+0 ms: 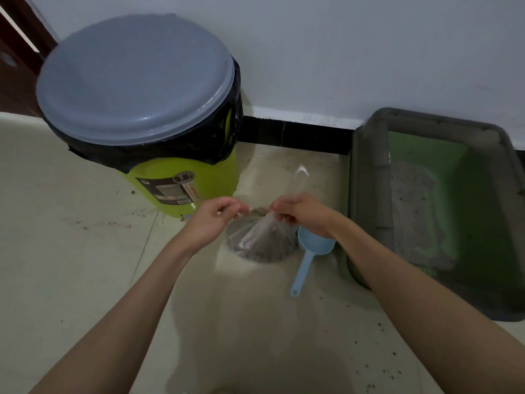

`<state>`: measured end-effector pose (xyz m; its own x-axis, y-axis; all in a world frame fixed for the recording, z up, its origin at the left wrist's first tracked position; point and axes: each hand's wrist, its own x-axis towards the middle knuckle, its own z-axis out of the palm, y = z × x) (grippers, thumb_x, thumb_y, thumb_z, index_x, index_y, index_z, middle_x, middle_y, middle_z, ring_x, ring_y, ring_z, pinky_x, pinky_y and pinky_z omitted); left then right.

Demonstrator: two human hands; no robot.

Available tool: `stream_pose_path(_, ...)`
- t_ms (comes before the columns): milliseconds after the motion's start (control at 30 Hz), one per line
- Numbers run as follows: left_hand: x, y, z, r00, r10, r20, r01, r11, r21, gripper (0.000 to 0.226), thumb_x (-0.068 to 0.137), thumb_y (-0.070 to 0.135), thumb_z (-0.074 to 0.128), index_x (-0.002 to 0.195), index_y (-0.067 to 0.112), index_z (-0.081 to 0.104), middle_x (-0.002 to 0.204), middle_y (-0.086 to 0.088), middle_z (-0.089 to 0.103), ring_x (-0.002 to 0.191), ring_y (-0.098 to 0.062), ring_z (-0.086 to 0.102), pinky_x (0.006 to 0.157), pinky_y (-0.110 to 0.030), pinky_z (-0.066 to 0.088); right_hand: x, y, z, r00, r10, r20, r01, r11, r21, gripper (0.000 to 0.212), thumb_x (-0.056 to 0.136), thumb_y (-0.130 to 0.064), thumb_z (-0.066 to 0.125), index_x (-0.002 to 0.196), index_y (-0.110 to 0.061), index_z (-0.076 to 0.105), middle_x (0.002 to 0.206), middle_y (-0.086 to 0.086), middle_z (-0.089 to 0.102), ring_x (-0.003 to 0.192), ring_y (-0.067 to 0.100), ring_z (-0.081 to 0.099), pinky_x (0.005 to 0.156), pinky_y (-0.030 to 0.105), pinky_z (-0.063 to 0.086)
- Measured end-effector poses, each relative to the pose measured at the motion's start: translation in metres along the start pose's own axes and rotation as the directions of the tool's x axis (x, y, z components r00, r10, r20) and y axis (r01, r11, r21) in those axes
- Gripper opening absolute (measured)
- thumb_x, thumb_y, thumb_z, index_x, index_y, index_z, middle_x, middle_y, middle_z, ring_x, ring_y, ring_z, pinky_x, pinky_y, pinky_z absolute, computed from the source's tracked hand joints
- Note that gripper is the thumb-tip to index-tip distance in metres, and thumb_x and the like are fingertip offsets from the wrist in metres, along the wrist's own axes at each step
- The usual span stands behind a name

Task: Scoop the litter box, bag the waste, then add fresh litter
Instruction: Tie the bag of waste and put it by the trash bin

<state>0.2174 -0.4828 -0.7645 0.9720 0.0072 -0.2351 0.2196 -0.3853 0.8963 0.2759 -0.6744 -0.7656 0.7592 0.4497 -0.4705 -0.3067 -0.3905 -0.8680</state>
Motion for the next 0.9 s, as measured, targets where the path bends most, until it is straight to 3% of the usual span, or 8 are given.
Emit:
stream_pose_path(167,0.019,-0.007,0.037,0.993,0.043,0.106,-0.043,0.999,0.004,0.014,0.081,0.009,0.067,0.093,0.016,0.069,0.087,0.004,0.067,0.068,0.009,0.053,0.068,-0.007,0.04,-0.008,0.002,-0.009,0.995,-0.019,0.095,0.023,0.999,-0.035,0.019,0.093,-0.003,0.053,0.079,-0.01,0.065,0.072,0.002,0.059,0.053,-0.006,0.053,0.054,0.008,0.043)
stream_pose_path(333,0.023,-0.014,0.051,0.991,0.088,0.1,-0.091,0.996,0.024,0.015,0.078,0.016,0.071,0.088,0.027,0.069,0.083,0.011,0.066,0.065,0.01,0.052,0.066,-0.008,0.039,-0.015,0.0,-0.015,0.995,-0.032,0.094,0.043,0.991,-0.123,0.009,0.088,0.001,0.059,0.092,-0.001,0.067,0.076,0.001,0.061,0.06,-0.006,0.057,0.06,0.009,0.047)
stream_pose_path(433,0.026,-0.012,0.047,0.994,0.059,0.087,-0.06,0.998,0.008,0.005,0.079,0.019,0.07,0.084,0.021,0.07,0.077,0.012,0.065,0.061,0.01,0.051,0.061,-0.007,0.037,-0.013,-0.003,-0.009,0.999,-0.05,0.005,0.05,0.98,-0.194,0.011,0.084,0.004,0.062,0.09,0.001,0.07,0.08,0.007,0.064,0.07,0.007,0.057,0.062,0.014,0.048)
stream_pose_path(533,0.028,-0.013,0.044,0.998,-0.001,0.059,0.002,1.0,-0.016,0.004,0.08,0.019,0.071,0.079,0.015,0.071,0.072,0.008,0.065,0.058,0.01,0.051,0.057,-0.006,0.037,-0.006,-0.005,0.002,0.99,-0.097,-0.099,0.051,0.919,-0.39,0.016,0.083,-0.005,0.062,0.074,-0.019,0.066,0.077,-0.002,0.063,0.079,0.013,0.059,0.068,0.021,0.047)
stream_pose_path(600,0.028,-0.013,0.045,0.998,-0.027,0.049,0.028,0.999,-0.024,0.004,0.082,0.017,0.069,0.079,0.014,0.07,0.074,0.003,0.065,0.057,0.01,0.052,0.056,-0.005,0.038,-0.004,-0.004,0.01,0.977,-0.138,-0.16,0.022,0.818,-0.575,0.002,0.084,-0.017,0.062,0.085,-0.016,0.06,0.084,0.001,0.061,0.082,0.017,0.056,0.068,0.024,0.044)
stream_pose_path(733,0.025,-0.013,0.047,0.998,-0.064,-0.001,0.064,0.997,-0.04,0.007,0.084,0.012,0.064,0.079,0.013,0.068,0.074,0.003,0.065,0.058,0.01,0.054,0.057,-0.003,0.039,-0.001,0.001,0.021,0.944,-0.207,-0.257,0.016,0.806,-0.592,0.012,0.087,-0.014,0.056,0.096,-0.009,0.06,0.086,0.004,0.062,0.078,0.017,0.054,0.056,0.022,0.033)
stream_pose_path(800,0.022,-0.012,0.047,0.998,-0.064,0.0,0.064,0.996,-0.055,0.006,0.084,0.01,0.064,0.08,0.013,0.068,0.075,0.005,0.065,0.061,0.008,0.055,0.058,-0.003,0.04,0.0,0.002,0.022,0.939,-0.14,-0.313,-0.028,0.878,-0.478,0.006,0.084,-0.009,0.057,0.082,-0.012,0.063,0.077,0.0,0.062,0.07,0.013,0.055,0.06,0.021,0.038)
stream_pose_path(900,0.018,-0.011,0.047,0.999,-0.04,0.003,0.04,0.996,-0.078,0.004,0.084,0.009,0.064,0.083,0.011,0.068,0.075,0.006,0.064,0.059,0.013,0.054,0.058,-0.003,0.04,0.0,0.004,0.019,0.926,0.082,-0.368,-0.039,0.992,0.123,0.025,0.074,0.006,0.063,0.06,-0.013,0.059,0.058,-0.004,0.058,0.049,0.002,0.055,0.05,0.019,0.043)
